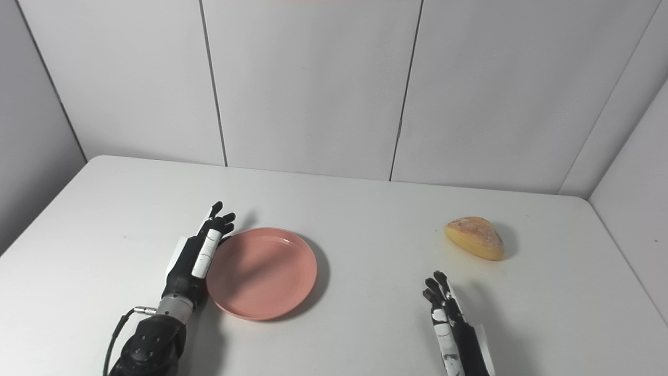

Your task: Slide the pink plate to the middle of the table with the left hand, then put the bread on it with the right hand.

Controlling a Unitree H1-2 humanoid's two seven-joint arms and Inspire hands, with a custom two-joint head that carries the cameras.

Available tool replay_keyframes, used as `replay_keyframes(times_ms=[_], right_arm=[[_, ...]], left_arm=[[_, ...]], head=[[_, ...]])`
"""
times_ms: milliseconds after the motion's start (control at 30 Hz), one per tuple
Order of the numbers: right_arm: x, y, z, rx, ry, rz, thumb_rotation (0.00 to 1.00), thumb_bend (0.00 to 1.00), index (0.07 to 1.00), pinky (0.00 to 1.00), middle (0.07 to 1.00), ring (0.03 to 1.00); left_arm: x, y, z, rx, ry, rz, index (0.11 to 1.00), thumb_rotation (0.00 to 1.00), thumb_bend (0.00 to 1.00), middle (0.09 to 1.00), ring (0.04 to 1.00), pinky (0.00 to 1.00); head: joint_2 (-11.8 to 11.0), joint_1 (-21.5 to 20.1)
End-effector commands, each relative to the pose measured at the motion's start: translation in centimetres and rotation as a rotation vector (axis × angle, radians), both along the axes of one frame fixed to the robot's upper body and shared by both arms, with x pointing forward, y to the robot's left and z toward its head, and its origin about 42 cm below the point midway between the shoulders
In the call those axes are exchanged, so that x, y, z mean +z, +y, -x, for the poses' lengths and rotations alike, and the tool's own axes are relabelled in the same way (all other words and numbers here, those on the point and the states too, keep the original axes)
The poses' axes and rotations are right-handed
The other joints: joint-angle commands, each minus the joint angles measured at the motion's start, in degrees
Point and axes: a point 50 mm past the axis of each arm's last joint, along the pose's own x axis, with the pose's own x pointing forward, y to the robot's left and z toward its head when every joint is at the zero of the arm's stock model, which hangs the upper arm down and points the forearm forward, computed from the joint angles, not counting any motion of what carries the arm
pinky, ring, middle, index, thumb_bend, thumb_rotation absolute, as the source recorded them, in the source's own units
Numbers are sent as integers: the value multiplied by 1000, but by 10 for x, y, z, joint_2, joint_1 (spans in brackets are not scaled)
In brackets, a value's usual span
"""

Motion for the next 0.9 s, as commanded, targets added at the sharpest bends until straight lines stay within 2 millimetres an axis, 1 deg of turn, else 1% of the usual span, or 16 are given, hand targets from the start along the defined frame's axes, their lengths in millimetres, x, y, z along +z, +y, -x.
replay_keyframes(times_ms=[0,100,133,167,233,367,400,500,533,633,667,700,733,833,867], right_arm=[[6,7,-2,23,-6,-4,985,877,960,985,935,925],[4,9,-4,28,-8,-13,987,862,963,990,937,930],[4,9,-4,29,-8,-16,985,854,963,993,938,930],[3,10,-4,29,-9,-13,985,851,963,993,938,930],[2,11,-5,31,-9,-5,996,855,965,987,942,927],[1,15,-5,30,-4,-1,996,870,966,984,940,927],[1,16,-5,29,-3,-2,995,872,966,983,940,927],[3,20,-5,29,0,-6,996,869,968,983,940,929],[3,21,-5,29,-1,-5,999,856,970,979,939,929],[2,26,-6,28,-6,-1,1000,826,973,972,938,931],[2,28,-7,27,-6,0,1000,817,974,970,939,932],[2,29,-7,27,-6,0,1000,813,974,969,939,933],[1,31,-8,29,-7,2,1000,810,974,969,939,933],[0,34,-9,32,-10,1,1000,781,977,967,939,938],[0,35,-10,29,-9,2,1000,786,974,966,939,936]], left_arm=[[-9,-29,3,-73,30,44,1000,967,911,934,943,864],[-12,-37,4,-61,8,55,1000,968,879,933,946,858],[-13,-40,5,-56,3,58,1000,959,832,931,947,869],[-14,-43,5,-52,-1,72,1000,956,816,930,948,873],[-17,-49,5,-51,-8,92,1000,935,803,929,947,922],[-18,-55,5,-60,-15,108,1000,925,787,926,944,937],[-17,-56,5,-62,-15,110,1000,925,789,928,946,939],[-17,-56,4,-72,-19,114,1000,926,800,942,957,943],[-17,-55,4,-75,-19,116,1000,930,804,948,964,941],[-18,-54,3,-83,-21,117,1000,940,820,959,968,930],[-19,-53,3,-85,-20,119,1000,938,818,957,965,925],[-20,-52,3,-86,-20,120,1000,936,817,956,964,919],[-21,-51,3,-88,-16,125,1000,934,816,956,963,916],[-24,-50,2,-98,-11,133,1000,972,804,969,974,899],[-24,-49,2,-102,-9,135,1000,971,802,969,975,895]], head=[[-1,-1],[-5,-8],[-5,-8],[-6,-12],[-6,-16],[-9,-33],[-9,-33],[-10,-60],[-10,-60],[-11,-81],[-13,-95],[-13,-95],[-14,-105],[-15,-109],[-15,-109]])
